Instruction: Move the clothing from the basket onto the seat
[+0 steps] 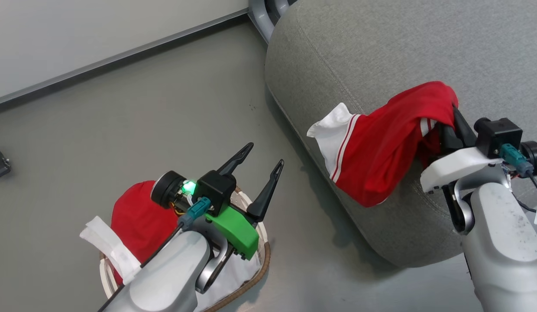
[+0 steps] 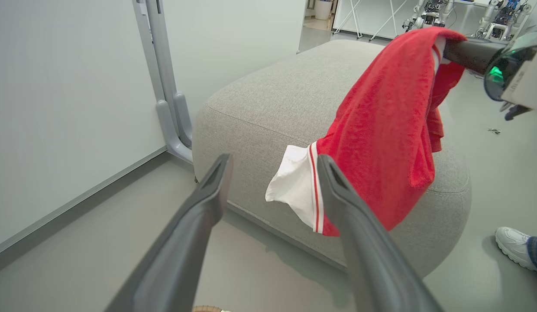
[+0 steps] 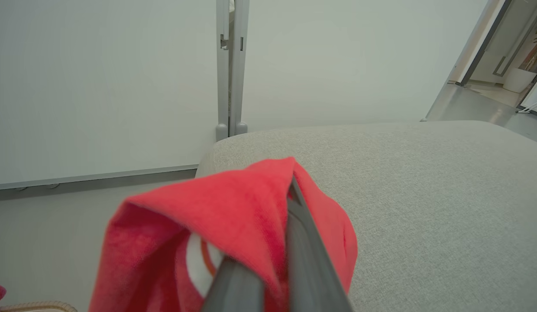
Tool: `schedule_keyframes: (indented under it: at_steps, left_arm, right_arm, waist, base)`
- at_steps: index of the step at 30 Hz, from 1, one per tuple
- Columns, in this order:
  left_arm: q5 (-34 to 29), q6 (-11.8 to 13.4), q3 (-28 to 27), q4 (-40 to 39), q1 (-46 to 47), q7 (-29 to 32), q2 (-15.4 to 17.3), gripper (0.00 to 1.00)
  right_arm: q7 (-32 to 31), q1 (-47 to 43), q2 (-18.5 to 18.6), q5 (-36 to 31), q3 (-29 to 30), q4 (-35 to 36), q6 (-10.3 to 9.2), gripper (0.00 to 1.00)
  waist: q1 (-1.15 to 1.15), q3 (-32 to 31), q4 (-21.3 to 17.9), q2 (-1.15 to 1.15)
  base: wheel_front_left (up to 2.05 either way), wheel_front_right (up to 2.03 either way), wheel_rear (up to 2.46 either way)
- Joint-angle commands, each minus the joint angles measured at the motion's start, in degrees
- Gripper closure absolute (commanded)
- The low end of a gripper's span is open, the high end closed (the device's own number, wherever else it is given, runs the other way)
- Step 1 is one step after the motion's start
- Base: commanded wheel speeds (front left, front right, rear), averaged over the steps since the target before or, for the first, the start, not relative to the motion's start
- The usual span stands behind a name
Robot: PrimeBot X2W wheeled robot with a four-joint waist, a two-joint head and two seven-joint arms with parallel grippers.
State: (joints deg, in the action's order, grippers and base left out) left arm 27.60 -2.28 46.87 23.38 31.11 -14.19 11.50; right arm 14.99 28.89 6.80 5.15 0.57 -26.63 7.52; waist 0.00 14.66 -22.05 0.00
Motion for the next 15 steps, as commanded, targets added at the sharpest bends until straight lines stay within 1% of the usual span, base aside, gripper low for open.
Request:
schedule_keyframes:
  at_steps: [1,6,10,12,15]
  left_arm:
    - [-0.7,0.1,0.2,-0.3,0.9,0.0,0.5,0.00]
    - [-1.5,0.3,0.7,-1.7,1.7,0.5,1.1,0.00]
    - [-1.9,0.9,0.9,-3.7,2.4,1.1,1.5,0.00]
    - [-2.2,1.2,1.2,-4.6,2.9,1.5,1.6,0.00]
    - [-2.9,1.3,2.0,-5.9,3.2,2.1,1.8,0.00]
  right_arm:
    - [0.3,1.8,0.7,0.5,0.3,-0.7,-0.06,1.00]
    - [0.2,8.7,2.8,1.2,-0.3,-3.9,-0.06,1.00]
    - [-1.7,17.3,6.2,2.3,-0.9,-5.7,-0.06,1.00]
    - [-3.4,21.8,7.6,4.5,-0.5,-6.4,-0.06,1.00]
    - [-6.4,28.2,11.2,6.7,0.3,-8.0,-0.07,1.00]
  waist:
    - [0.00,1.9,1.4,0.00]
    - [0.00,4.8,3.0,0.00]
    - [0.00,7.8,4.1,0.00]
    - [0.00,9.4,4.8,0.00]
    - [0.00,11.7,5.8,0.00]
  base:
    - [0.00,0.00,0.00]
    - [0.00,0.00,0.00]
    - [0.00,0.00,0.00]
    - [0.00,0.00,0.00]
    - [0.00,0.00,0.00]
